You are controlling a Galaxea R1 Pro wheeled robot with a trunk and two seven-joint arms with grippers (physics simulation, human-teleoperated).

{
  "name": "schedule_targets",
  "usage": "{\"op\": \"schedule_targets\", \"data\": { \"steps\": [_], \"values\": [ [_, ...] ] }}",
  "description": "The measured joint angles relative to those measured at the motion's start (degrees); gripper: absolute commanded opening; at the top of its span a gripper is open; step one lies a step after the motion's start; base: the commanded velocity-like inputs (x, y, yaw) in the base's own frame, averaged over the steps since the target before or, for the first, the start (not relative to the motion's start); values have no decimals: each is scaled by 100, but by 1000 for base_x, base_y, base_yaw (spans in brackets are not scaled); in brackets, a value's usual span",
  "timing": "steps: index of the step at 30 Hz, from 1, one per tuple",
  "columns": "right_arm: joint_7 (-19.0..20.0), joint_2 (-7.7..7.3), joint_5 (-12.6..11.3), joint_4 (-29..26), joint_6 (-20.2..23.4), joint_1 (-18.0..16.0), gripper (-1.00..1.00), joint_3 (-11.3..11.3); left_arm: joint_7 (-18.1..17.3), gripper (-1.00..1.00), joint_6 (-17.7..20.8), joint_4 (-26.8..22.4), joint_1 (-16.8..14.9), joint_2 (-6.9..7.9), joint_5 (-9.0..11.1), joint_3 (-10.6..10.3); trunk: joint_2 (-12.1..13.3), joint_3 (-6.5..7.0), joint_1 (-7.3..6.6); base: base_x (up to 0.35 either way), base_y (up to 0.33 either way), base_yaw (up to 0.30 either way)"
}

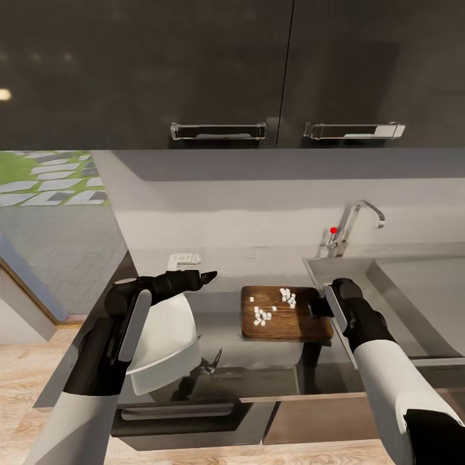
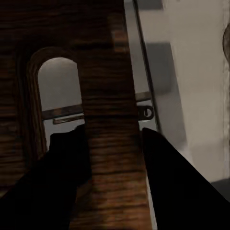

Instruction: In the kitchen, take the Vidalia onion out of the sink, dice it on the chopping board with the paring knife, put the diced onion into the bowl on the countertop, then place both the paring knife and the chopping board into the sink.

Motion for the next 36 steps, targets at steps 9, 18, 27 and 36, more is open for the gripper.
{"op": "schedule_targets", "data": {
  "steps": [9,18,27,36],
  "values": [
    [-4,1,-31,-1,0,-1,-100,-1,0,100,0,0,0,0,1,3,-1,1,0,0,0,0],
    [-3,1,-35,-1,0,-1,-100,-7,0,100,0,1,0,0,0,5,-1,1,0,0,0,0],
    [-2,1,-37,-1,-1,-1,-100,-7,0,100,0,1,0,0,-2,5,-1,0,0,0,0,0],
    [1,1,-53,-6,0,0,-100,-3,0,100,0,0,0,0,-2,5,0,0,0,0,0,0]
  ]
}}
